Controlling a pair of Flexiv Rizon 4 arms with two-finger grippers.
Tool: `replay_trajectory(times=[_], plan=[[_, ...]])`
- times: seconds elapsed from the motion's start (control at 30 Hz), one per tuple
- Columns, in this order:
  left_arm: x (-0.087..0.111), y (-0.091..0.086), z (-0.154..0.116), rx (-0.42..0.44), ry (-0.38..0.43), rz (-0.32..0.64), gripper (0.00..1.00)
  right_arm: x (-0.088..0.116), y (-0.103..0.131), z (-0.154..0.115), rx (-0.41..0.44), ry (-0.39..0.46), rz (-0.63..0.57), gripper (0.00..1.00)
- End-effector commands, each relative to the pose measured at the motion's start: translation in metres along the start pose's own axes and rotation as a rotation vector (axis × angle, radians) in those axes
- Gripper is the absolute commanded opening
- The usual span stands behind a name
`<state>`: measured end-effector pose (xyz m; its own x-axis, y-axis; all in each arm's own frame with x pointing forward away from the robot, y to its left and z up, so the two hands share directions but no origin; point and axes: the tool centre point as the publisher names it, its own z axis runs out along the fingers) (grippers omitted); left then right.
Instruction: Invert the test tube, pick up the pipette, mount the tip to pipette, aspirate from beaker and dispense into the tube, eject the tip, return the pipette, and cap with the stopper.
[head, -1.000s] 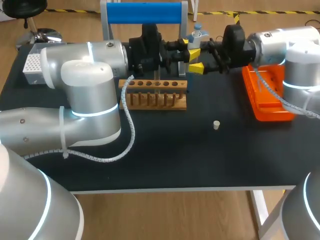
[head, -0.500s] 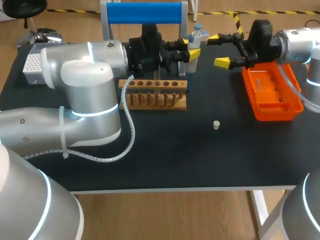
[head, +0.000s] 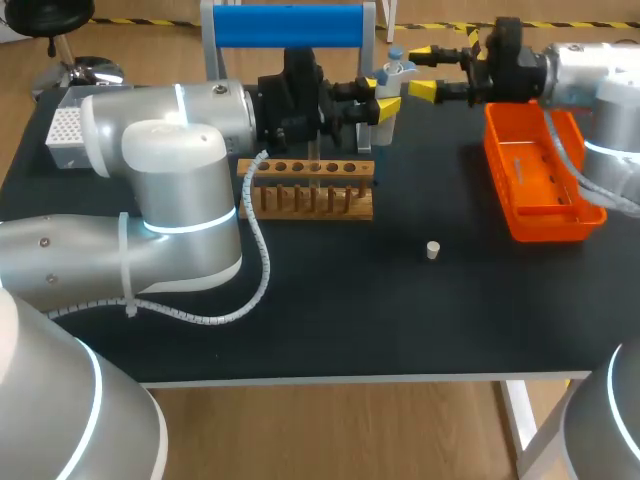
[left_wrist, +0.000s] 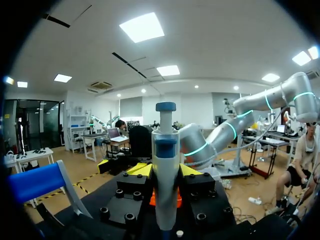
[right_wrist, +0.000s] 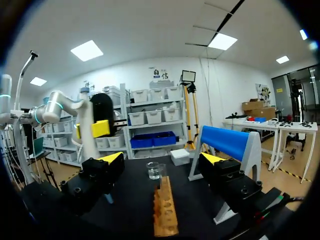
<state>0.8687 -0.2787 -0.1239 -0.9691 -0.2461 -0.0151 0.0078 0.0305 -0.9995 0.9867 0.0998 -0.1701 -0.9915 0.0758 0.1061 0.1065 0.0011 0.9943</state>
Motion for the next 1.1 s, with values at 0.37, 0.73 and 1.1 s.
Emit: replay_trajectory(times=[0.37,0.73,1.1], plan=[[0.001,0.001,0.002,0.002,-0.004,0.001,0.0,-0.08,0.022,0.066,0.164,-0.035,-0.102,1.0],[0.001,0.001,0.002,0.002,-0.004,0.001,0.0,-0.108,0.024,0.085,0.232,-0.097,-0.122,1.0],[0.001,0.001,0.002,0.002,-0.004,0.001,0.0,-0.115,0.021,0.086,0.242,-0.117,-0.113,1.0]])
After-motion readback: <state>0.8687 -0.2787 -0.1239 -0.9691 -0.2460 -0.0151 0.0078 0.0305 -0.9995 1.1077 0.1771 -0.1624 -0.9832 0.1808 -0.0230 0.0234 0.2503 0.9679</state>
